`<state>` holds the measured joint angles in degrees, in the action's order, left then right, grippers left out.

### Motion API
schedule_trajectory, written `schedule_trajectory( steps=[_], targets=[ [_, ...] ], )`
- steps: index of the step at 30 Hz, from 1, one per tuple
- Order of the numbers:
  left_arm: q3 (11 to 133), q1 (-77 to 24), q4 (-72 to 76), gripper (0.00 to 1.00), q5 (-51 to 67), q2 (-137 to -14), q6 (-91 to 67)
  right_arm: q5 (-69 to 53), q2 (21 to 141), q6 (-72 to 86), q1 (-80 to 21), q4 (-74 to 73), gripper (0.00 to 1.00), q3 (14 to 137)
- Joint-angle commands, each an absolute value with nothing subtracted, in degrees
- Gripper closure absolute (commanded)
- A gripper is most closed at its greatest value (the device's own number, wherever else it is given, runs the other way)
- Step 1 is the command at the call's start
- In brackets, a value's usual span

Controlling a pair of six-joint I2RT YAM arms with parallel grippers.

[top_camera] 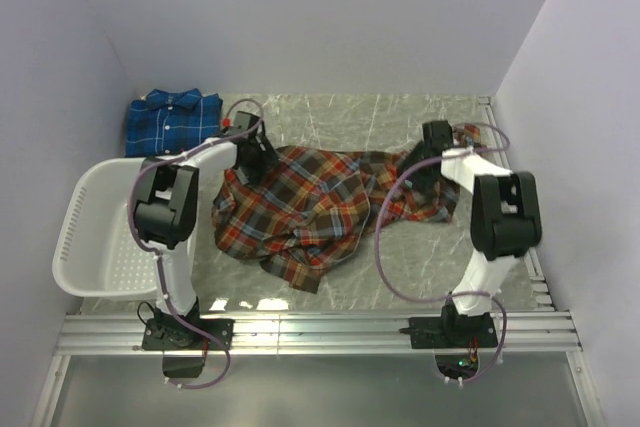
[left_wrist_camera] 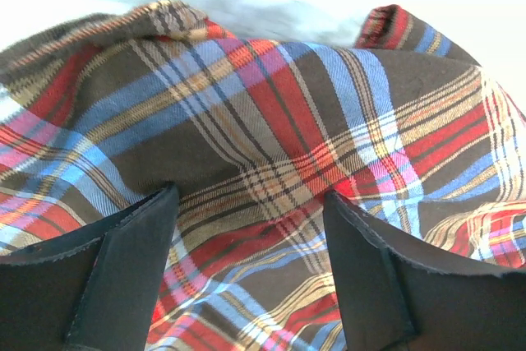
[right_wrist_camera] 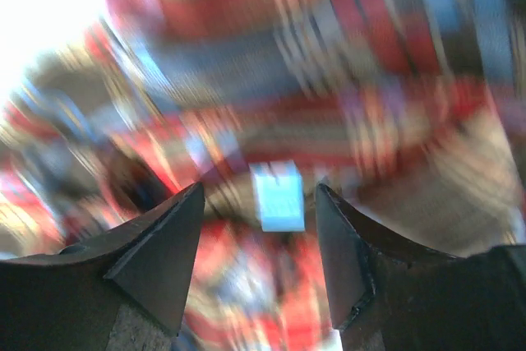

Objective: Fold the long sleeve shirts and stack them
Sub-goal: Flatten the shirt out

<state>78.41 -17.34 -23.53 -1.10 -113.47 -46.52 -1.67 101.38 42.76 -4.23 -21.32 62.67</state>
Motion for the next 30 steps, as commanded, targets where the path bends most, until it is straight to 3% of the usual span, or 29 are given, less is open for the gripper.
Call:
schedule_trajectory(
  steps=[1,5,10,19,24,29,30],
  targets=[
    [74.3,-14.9,-24.3,0.22,2.2,-110.2,-48.2,-0.9,108.7,40.4,-4.0,-21.4,0.36,76.4],
    [68.7,-14.8,-22.1,0.20,6.8,-106.6,-51.2,-3.1,115.7,37.0,-4.2,-22.9,0.36,87.8],
    [63.5,-14.9,-21.0,0.16,8.3,-98.9,-52.0,-5.5,111.7,29.3,-8.5,-25.9,0.35,92.9],
    [69.2,-15.6,-26.7,0.10,-2.2,-94.7,-42.6,-6.3,106.8,30.1,-20.1,-33.3,0.34,89.2],
    [70.4,-16.8,-24.7,0.12,1.0,-98.3,-38.9,-6.5,108.5,32.3,-22.8,-33.8,0.34,86.7],
    [70.8,-18.0,-24.1,0.14,0.4,-102.2,-38.4,-5.9,109.9,33.0,-24.3,-33.7,0.41,86.6],
    [70.5,-18.1,-23.6,0.14,0.3,-102.6,-38.6,-5.9,109.9,33.6,-24.2,-33.1,0.47,85.7]
  ],
)
